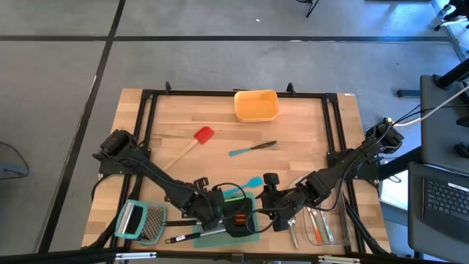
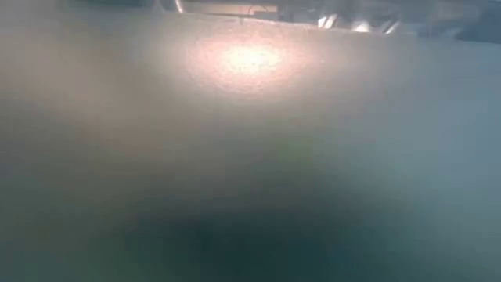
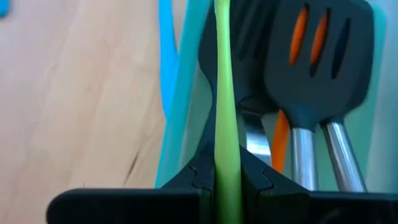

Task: Pick & Place Kitchen Items
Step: Put the green spatula into the blue bin

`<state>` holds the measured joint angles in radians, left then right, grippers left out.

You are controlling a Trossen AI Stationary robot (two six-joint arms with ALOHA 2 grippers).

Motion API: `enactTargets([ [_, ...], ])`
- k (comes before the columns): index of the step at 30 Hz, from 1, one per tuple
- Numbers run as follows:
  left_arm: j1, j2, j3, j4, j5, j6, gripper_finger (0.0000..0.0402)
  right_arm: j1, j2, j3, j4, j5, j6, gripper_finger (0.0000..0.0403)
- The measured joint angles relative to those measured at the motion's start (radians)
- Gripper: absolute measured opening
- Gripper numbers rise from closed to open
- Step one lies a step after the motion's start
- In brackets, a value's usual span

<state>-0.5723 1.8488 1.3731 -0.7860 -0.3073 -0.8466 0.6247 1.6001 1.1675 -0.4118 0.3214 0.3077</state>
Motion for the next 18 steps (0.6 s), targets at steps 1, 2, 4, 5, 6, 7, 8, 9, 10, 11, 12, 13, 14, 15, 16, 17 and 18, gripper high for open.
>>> enactTargets([
  [1, 0.004, 0.000, 0.000, -0.001, 0.019, 0.011, 0.0017, 0.000, 0.000, 0.000, 0.000, 0.000, 0.000, 0.0215],
  [2, 0.008, 0.000, 0.000, -0.003, 0.028, 0.016, 0.0017, 0.000, 0.000, 0.000, 0.000, 0.000, 0.000, 0.0215],
  [4, 0.017, 0.000, 0.000, -0.003, 0.035, 0.020, 0.0017, 0.000, 0.000, 0.000, 0.001, 0.000, 0.000, 0.0215],
  [5, 0.021, 0.000, 0.000, -0.004, 0.036, 0.022, 0.0017, 0.000, 0.000, 0.000, 0.001, 0.000, 0.000, 0.0215],
  [6, 0.026, 0.000, 0.000, -0.004, 0.037, 0.024, 0.0017, 0.000, 0.000, 0.000, 0.001, 0.000, 0.000, 0.0215],
  [7, 0.030, 0.000, 0.000, -0.004, 0.036, 0.031, 0.0017, 0.000, 0.000, 0.000, 0.003, 0.000, 0.000, 0.0215],
  [8, 0.033, 0.000, 0.000, -0.003, 0.034, 0.038, 0.0017, 0.000, 0.000, 0.000, 0.005, 0.000, 0.000, 0.0215],
  [9, 0.034, 0.000, 0.000, -0.004, 0.025, 0.043, 0.0019, 0.000, 0.000, 0.000, 0.005, 0.000, 0.000, 0.0215],
  [10, 0.037, 0.000, 0.000, -0.005, 0.017, 0.047, 0.0023, 0.000, 0.000, 0.000, 0.006, 0.000, 0.000, 0.0215],
  [11, 0.039, 0.000, 0.000, -0.005, 0.013, 0.048, 0.0027, 0.000, 0.000, 0.000, 0.007, 0.000, 0.000, 0.0215],
  [12, 0.040, 0.000, 0.000, -0.005, 0.009, 0.049, 0.0032, 0.000, 0.000, 0.000, 0.008, 0.000, 0.000, 0.0215],
  [13, 0.043, 0.000, 0.000, -0.005, 0.009, 0.055, 0.0037, 0.000, 0.000, 0.000, 0.008, 0.000, 0.000, 0.0215],
  [14, 0.044, 0.000, 0.000, -0.007, 0.010, 0.057, 0.0040, 0.000, 0.000, 0.000, 0.008, 0.000, 0.000, 0.0215],
  [15, 0.045, 0.000, 0.000, -0.011, 0.010, 0.057, 0.0042, 0.000, 0.000, 0.000, 0.008, 0.000, 0.000, 0.0215],
  [16, 0.045, 0.000, 0.000, -0.017, 0.013, 0.057, 0.0042, 0.000, 0.000, 0.000, 0.008, 0.000, 0.000, 0.0215],
  [17, 0.045, 0.000, 0.000, -0.026, 0.017, 0.057, 0.0042, 0.000, 0.000, 0.000, 0.008, 0.000, 0.000, 0.0215],
  [18, 0.045, 0.000, 0.000, -0.038, 0.018, 0.057, 0.0043, 0.000, 0.000, 0.000, 0.008, 0.000, 0.000, 0.0215],
])
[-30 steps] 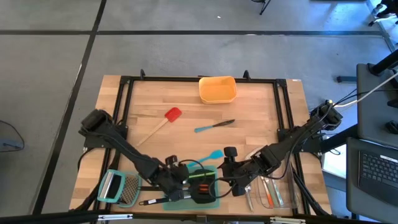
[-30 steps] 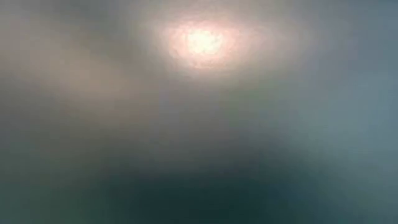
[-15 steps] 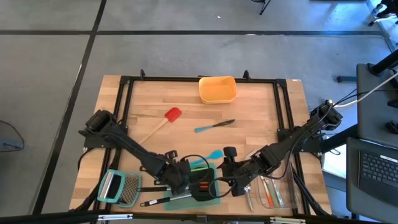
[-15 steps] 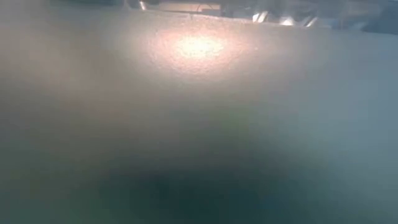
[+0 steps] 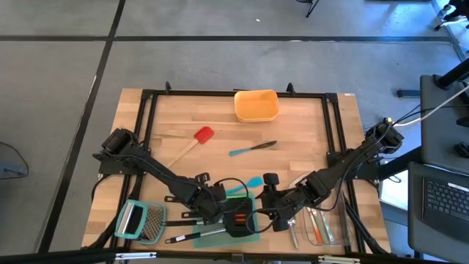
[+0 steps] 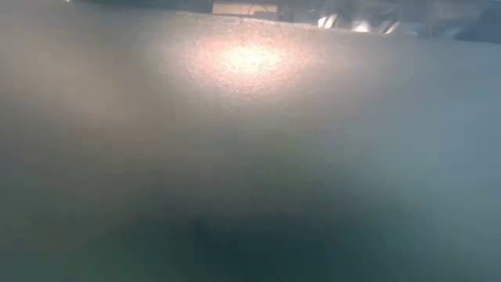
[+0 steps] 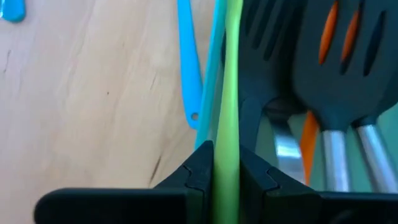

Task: Pick & Place Kitchen Items
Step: Put the green spatula into the blue bin

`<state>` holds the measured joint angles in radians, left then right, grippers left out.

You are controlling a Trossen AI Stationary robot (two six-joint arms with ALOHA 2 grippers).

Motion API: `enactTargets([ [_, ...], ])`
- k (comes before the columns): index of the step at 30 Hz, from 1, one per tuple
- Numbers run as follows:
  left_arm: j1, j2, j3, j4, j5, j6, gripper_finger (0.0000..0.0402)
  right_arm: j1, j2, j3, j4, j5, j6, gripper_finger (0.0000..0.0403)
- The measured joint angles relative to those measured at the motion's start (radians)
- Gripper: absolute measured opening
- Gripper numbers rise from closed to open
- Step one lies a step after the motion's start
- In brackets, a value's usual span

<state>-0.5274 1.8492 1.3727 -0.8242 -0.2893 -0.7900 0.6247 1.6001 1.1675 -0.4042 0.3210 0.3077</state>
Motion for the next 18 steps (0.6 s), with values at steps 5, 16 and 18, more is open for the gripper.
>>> enactTargets([
  [5, 0.000, 0.000, 0.000, -0.024, 0.017, -0.015, 0.0054, 0.000, 0.000, 0.000, 0.001, 0.000, 0.000, 0.0215],
  [16, -0.001, 0.000, 0.000, -0.021, -0.001, -0.034, 0.0141, 0.000, 0.000, 0.000, 0.002, 0.000, 0.000, 0.0215],
  [18, -0.001, 0.000, 0.000, -0.021, -0.012, -0.025, 0.0154, 0.000, 0.000, 0.000, 0.002, 0.000, 0.000, 0.0215],
])
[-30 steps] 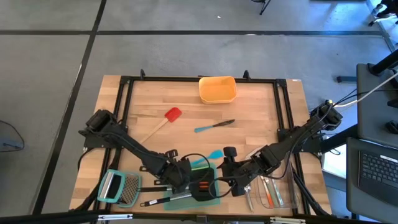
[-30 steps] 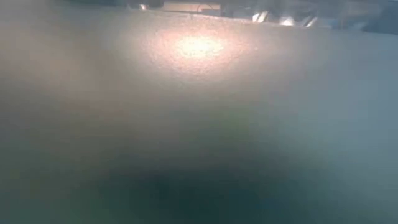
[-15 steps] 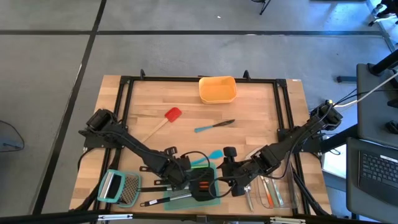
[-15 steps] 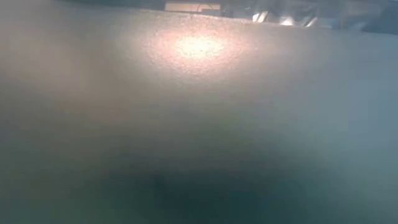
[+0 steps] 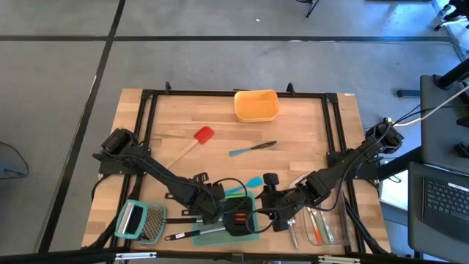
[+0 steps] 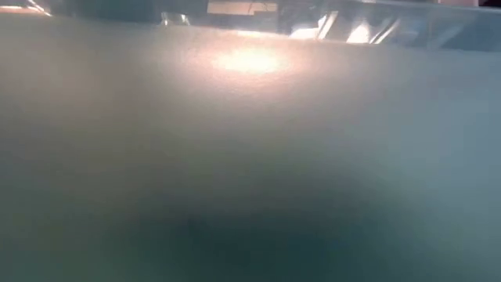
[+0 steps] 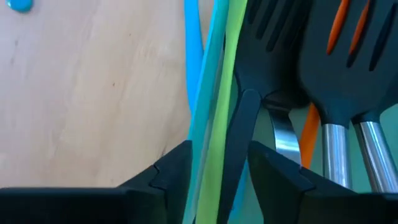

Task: Pick & Place Kitchen Items
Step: Put the green spatula into the blue bin, then put the blue spatula into the blue bin

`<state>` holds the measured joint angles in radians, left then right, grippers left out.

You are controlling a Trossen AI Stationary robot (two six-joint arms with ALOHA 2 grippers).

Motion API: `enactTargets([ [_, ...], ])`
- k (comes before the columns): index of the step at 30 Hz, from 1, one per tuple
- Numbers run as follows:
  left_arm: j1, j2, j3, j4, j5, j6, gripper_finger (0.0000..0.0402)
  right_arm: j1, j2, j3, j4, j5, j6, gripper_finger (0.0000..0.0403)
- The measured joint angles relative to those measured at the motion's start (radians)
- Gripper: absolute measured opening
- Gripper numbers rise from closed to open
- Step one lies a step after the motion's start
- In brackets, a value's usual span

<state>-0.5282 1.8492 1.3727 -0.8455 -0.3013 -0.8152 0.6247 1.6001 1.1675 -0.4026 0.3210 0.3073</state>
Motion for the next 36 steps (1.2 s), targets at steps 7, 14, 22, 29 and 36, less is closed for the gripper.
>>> enactTargets([
  [7, 0.000, -0.010, 0.000, -0.014, -0.042, 0.007, 0.0160, 0.000, 0.000, -0.028, 0.019, 0.000, 0.002, 0.0215],
  [14, 0.000, -0.023, -0.001, -0.057, -0.080, 0.009, 0.0134, 0.000, 0.000, -0.032, 0.020, 0.000, 0.008, 0.0215],
  [22, -0.005, -0.162, 0.000, -0.056, -0.286, 0.055, 0.0129, -0.001, 0.000, -0.032, 0.009, 0.000, 0.006, 0.0215],
  [29, -0.047, -0.283, -0.008, -0.052, -0.562, 0.134, 0.0128, -0.001, 0.003, -0.032, -0.111, 0.041, 0.016, 0.0215],
  [36, -0.061, -0.298, -0.008, -0.048, -0.732, 0.176, 0.0127, -0.016, 0.061, -0.033, -0.258, 0.226, -0.083, 0.0215],
])
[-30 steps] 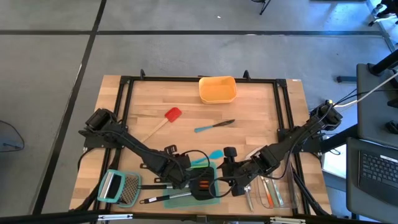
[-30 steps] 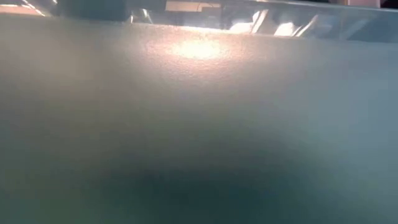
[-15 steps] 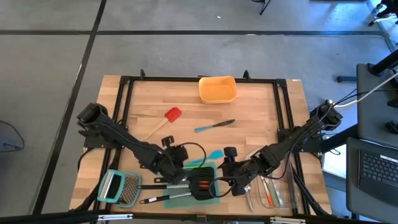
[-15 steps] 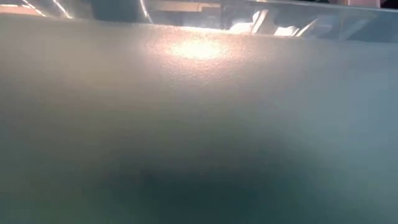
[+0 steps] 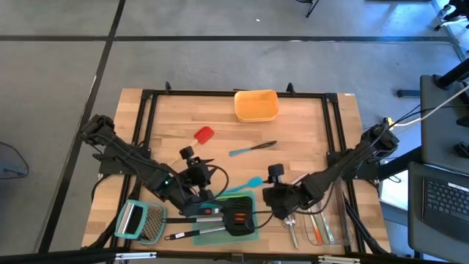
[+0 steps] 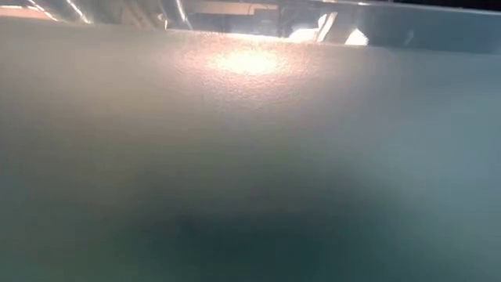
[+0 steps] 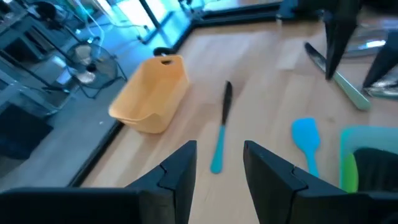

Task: Pick & Place Kitchen Items
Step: Put the blue spatula into the blue bin

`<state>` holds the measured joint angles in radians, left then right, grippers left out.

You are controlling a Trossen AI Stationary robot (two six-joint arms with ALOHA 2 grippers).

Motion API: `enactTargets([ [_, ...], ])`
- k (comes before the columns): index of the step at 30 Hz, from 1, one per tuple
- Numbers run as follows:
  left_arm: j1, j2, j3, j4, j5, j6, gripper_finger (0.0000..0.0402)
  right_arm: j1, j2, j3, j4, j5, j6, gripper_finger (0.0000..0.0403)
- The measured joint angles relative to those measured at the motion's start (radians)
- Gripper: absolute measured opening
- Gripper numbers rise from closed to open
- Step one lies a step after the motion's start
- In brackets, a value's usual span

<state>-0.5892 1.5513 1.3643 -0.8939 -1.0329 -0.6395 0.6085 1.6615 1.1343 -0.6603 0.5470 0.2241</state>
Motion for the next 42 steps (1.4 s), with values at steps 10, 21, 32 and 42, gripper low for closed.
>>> enactTargets([
  [10, 0.004, 0.006, -0.001, -0.001, -0.009, 0.016, 0.0125, -0.075, 0.162, 0.000, 0.034, -0.111, -0.056, 0.0215],
  [21, 0.025, 0.006, -0.001, -0.003, 0.014, 0.056, 0.0125, -0.076, 0.173, 0.000, 0.059, -0.210, -0.100, 0.0215],
  [32, 0.105, 0.006, -0.001, -0.007, 0.026, 0.103, 0.0125, -0.250, 0.163, -0.142, 0.277, -0.409, -0.214, 0.0215],
  [42, 0.135, 0.006, -0.002, -0.029, 0.062, 0.111, 0.0125, -0.283, 0.168, -0.157, 0.370, -0.405, -0.357, 0.0215],
])
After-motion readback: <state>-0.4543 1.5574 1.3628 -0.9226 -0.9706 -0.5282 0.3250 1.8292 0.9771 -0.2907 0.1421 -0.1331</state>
